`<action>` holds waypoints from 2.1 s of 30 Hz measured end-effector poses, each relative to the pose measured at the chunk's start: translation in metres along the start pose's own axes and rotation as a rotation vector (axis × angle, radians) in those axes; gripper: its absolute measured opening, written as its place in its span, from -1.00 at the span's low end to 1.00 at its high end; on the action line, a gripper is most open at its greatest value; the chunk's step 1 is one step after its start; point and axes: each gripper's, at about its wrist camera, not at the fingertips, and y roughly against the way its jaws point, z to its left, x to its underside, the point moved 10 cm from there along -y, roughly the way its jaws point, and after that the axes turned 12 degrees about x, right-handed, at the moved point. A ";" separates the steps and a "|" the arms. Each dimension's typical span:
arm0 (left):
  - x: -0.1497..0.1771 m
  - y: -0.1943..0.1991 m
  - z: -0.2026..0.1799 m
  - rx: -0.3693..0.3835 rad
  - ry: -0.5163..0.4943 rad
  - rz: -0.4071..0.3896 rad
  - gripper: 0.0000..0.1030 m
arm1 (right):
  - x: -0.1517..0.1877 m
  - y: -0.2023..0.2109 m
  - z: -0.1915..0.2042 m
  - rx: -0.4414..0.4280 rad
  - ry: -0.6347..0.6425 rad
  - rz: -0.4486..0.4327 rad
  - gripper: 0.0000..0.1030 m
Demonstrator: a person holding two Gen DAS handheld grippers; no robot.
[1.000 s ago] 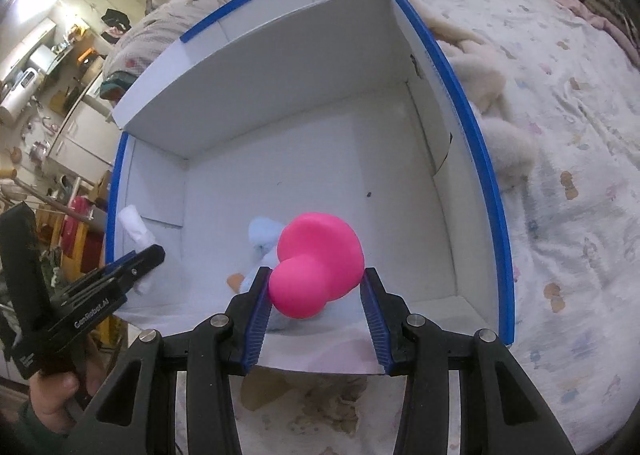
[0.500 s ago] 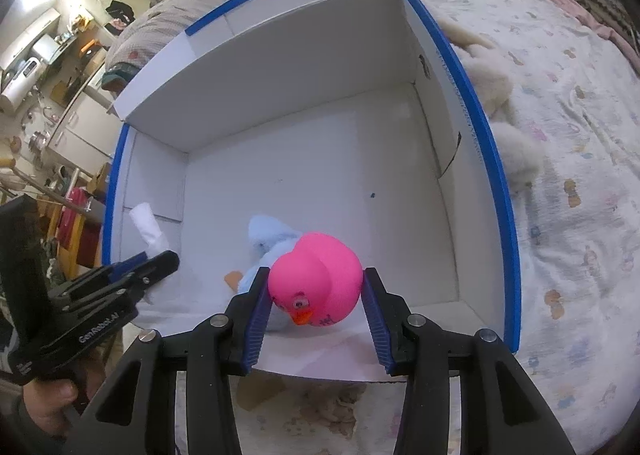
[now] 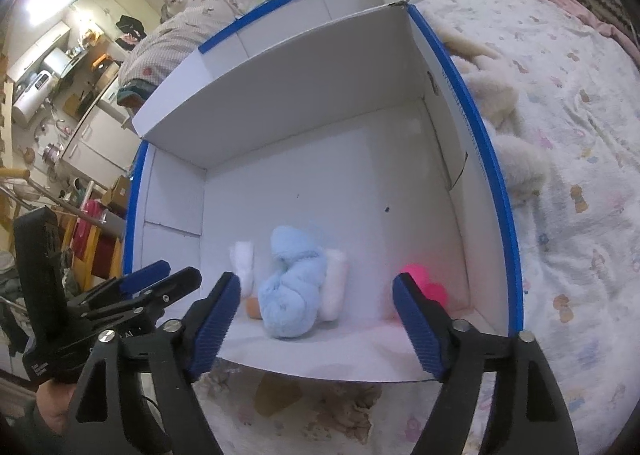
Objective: Organize soft objects
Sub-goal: 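Carry the cloth and duck into the box and open both tools, then grasp the crumpled white tissue with the left tool beside the box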
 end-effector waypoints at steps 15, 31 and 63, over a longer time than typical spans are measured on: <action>-0.001 0.029 0.013 -0.007 0.047 -0.059 0.28 | 0.002 0.001 0.001 0.017 -0.001 -0.009 0.67; 0.022 0.103 0.039 -0.029 0.079 -0.143 0.28 | 0.037 0.049 0.006 -0.079 -0.025 -0.075 0.67; 0.150 -0.015 0.035 -0.004 0.214 0.308 -0.45 | 0.087 0.021 -0.005 0.005 -0.004 0.054 0.67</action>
